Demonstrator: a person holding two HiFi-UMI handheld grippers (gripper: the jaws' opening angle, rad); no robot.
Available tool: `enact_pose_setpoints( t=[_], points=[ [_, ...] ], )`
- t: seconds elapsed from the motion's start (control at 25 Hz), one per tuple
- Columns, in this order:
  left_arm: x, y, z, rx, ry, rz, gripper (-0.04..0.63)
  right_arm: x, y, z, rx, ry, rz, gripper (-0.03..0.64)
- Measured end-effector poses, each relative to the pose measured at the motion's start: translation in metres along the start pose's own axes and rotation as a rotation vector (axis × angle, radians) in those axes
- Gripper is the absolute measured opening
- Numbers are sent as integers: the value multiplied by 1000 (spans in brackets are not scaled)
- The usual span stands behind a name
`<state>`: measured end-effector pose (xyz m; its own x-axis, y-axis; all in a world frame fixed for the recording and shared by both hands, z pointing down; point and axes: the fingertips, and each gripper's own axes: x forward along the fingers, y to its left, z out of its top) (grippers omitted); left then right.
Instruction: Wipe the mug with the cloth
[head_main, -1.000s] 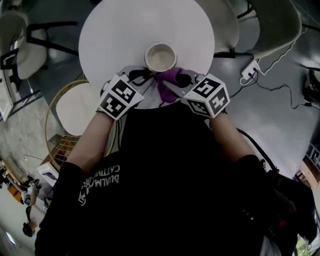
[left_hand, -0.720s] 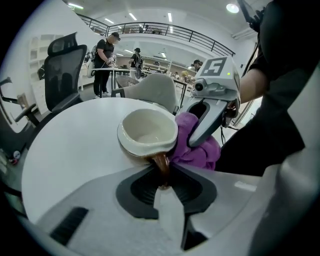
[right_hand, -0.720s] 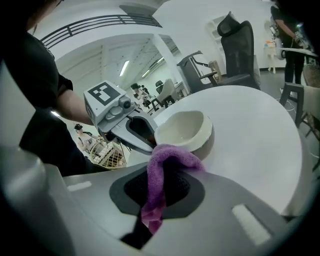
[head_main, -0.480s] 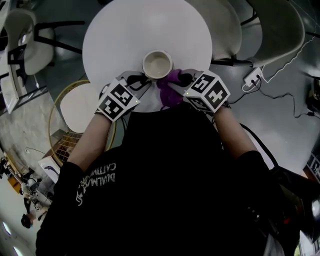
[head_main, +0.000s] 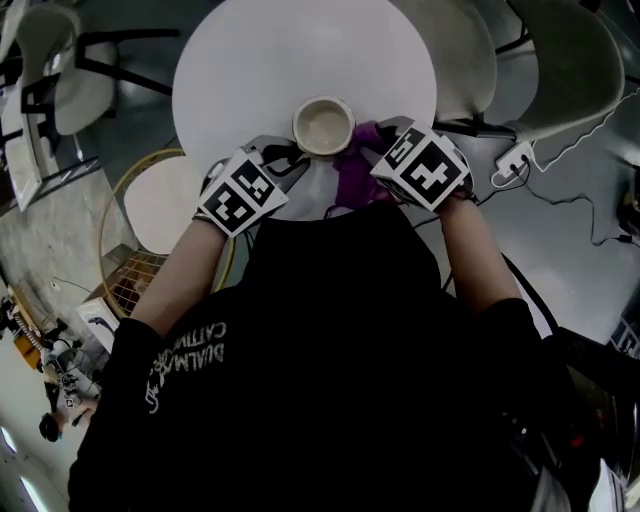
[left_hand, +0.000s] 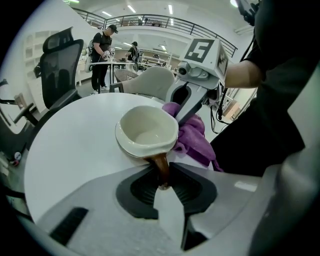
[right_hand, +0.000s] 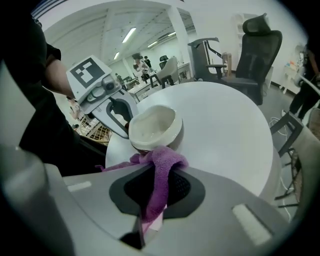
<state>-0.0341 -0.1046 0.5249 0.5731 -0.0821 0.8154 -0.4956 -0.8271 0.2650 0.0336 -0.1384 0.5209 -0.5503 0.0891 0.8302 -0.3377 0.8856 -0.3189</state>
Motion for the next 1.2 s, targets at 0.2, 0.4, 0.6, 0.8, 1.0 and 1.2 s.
enact_pose_setpoints(
  t=[0.2, 0.4, 0.6, 0.8, 1.0, 1.2],
  points=[
    [0, 1, 0, 9, 19, -11, 63, -1, -11, 2, -11, 12, -36, 37],
    [-3, 1, -1, 14, 37, -20, 66, 0, -13, 5, 9, 8, -66, 37],
    [-2, 0, -2, 21, 64, -32, 67, 2, -18, 4, 19, 10, -90, 37],
    [-1, 1, -3, 22, 72, -44, 67, 2, -21, 6, 19, 7, -106, 37],
    [-2, 1, -3, 20, 86, -42, 67, 2, -25, 7, 28, 5, -118, 37],
    [-2, 3, -3, 20, 94, -45, 67, 2, -33, 11, 38, 3, -131, 37]
  ],
)
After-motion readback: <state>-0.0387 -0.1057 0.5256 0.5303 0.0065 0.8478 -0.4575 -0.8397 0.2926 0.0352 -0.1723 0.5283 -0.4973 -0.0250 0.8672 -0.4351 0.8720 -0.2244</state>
